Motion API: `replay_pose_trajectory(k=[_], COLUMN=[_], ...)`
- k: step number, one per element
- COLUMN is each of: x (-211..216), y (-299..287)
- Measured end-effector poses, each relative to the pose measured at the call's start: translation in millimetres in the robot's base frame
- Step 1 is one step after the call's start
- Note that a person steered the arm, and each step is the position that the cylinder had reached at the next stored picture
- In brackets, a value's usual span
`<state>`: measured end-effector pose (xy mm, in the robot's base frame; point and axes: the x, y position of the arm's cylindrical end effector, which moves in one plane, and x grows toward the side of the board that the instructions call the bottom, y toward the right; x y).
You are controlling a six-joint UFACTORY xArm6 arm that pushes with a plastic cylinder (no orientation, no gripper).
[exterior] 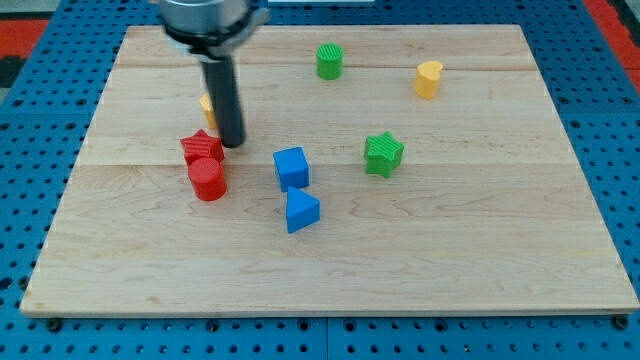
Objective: Separate the red star from the red circle
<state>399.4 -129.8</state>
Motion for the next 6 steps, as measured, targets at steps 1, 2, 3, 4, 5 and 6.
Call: replay_pose_trajectory(k=[1, 2, 3, 4, 5, 6], x=[-31.0, -46.4, -46.4, -33.8, 23.0, 48.8], y=[-28.8, -12.5, 4.5, 18.7, 75.9, 2.1])
